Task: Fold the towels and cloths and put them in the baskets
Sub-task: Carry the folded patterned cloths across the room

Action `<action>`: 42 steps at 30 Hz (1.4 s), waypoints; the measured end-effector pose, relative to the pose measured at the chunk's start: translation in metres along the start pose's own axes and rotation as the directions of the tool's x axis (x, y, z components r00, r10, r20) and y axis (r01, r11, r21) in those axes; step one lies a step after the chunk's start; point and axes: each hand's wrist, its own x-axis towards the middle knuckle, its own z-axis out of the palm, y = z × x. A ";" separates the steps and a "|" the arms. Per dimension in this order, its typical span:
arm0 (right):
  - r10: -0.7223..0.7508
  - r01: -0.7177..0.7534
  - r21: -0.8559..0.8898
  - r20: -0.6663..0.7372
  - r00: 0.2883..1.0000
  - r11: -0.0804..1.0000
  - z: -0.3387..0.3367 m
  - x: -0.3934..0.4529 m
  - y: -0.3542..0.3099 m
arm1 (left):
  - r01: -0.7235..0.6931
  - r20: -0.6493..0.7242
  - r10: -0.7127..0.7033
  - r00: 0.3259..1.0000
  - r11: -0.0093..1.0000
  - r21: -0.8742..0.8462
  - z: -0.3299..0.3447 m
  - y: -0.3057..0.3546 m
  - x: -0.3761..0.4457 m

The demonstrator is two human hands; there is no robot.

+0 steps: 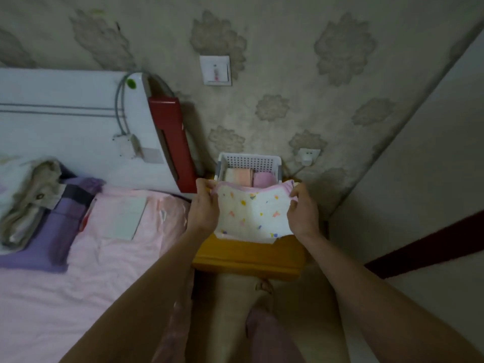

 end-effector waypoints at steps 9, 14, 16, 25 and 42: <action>-0.072 0.093 -0.179 0.119 0.990 0.979 0.081 0.182 0.013 | 0.075 0.136 -0.102 0.985 0.979 0.188 0.073 -0.035 0.188; -0.085 0.135 -0.248 0.199 0.976 0.959 0.137 0.248 0.034 | 0.162 0.177 -0.208 0.962 0.956 0.245 0.119 -0.080 0.268; -0.061 0.109 -0.230 0.209 0.976 0.967 0.161 0.265 0.044 | 0.165 0.184 -0.221 0.958 0.946 0.279 0.132 -0.100 0.288; 0.031 0.056 -0.340 0.246 0.969 0.939 0.203 0.289 0.079 | 0.137 0.269 -0.225 0.937 0.941 0.310 0.153 -0.119 0.319; 0.101 0.059 -0.467 0.310 0.946 0.882 0.202 0.286 0.100 | -0.074 0.401 -0.138 0.905 0.880 0.470 0.149 -0.130 0.317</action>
